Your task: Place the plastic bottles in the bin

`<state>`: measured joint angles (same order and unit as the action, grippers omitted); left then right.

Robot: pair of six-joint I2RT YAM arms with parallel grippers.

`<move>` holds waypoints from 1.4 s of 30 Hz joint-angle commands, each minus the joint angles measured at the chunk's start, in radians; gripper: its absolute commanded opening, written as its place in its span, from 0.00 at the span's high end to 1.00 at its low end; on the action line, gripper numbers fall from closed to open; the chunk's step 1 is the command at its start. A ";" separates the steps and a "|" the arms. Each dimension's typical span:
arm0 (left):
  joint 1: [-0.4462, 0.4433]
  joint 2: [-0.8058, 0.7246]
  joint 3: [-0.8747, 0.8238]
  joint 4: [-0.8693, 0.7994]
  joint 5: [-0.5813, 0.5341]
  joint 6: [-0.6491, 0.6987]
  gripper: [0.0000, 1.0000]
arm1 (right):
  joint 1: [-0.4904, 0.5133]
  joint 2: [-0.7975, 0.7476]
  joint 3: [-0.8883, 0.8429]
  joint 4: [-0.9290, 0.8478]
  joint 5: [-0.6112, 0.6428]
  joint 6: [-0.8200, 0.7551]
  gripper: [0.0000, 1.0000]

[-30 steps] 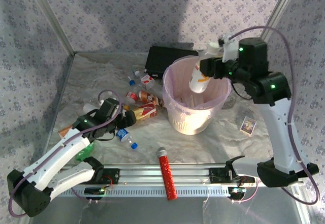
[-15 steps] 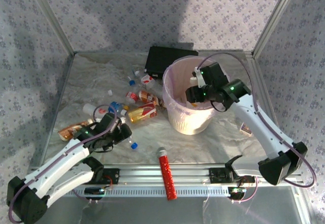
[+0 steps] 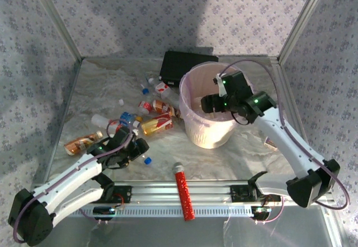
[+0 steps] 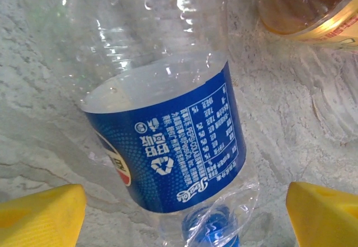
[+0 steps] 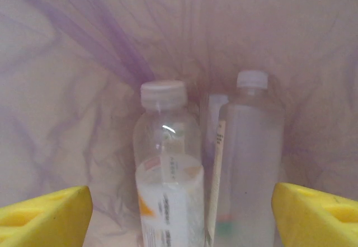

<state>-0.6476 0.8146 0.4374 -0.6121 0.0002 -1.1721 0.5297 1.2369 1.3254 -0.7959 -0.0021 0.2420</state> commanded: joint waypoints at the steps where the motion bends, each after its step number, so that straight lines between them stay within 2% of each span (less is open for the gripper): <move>1: 0.002 0.006 -0.022 0.040 0.025 -0.023 0.08 | -0.007 -0.070 0.061 -0.003 0.023 -0.005 0.14; 6: 0.003 0.008 -0.036 0.058 0.026 -0.030 0.11 | -0.027 -0.138 0.056 0.076 -0.017 0.020 0.14; 9: 0.003 0.019 -0.048 0.078 0.036 -0.035 0.15 | -0.036 -0.148 0.062 0.097 -0.059 0.019 0.14; 16: 0.003 0.017 -0.019 0.041 0.022 0.001 0.40 | -0.036 -0.164 0.095 0.108 -0.116 0.019 0.15; 18: 0.003 0.018 0.005 0.022 0.014 0.024 0.44 | -0.028 -0.164 0.116 0.108 -0.138 0.023 0.15; 24: 0.004 0.029 0.150 -0.034 -0.006 0.144 0.47 | 0.024 -0.109 0.201 0.129 -0.205 0.005 0.15; 28: 0.018 0.037 0.238 -0.008 -0.062 0.243 0.48 | 0.098 -0.036 0.266 0.161 -0.214 -0.018 0.15; 33: 0.046 0.092 0.404 0.036 -0.037 0.414 0.48 | 0.166 0.067 0.353 0.175 -0.269 -0.027 0.15; 36: 0.050 0.120 0.498 0.111 0.012 0.501 0.49 | 0.157 0.155 0.426 0.137 -0.353 -0.023 0.16; 38: 0.055 0.139 0.547 0.181 0.074 0.557 0.50 | 0.147 0.218 0.482 0.080 -0.394 -0.029 0.16; 42: 0.056 0.189 0.613 0.302 0.220 0.637 0.51 | 0.159 0.288 0.532 0.100 -0.477 0.011 0.16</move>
<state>-0.5953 0.9779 0.9989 -0.4339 0.0895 -0.6525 0.6823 1.4925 1.7985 -0.6701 -0.3759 0.2317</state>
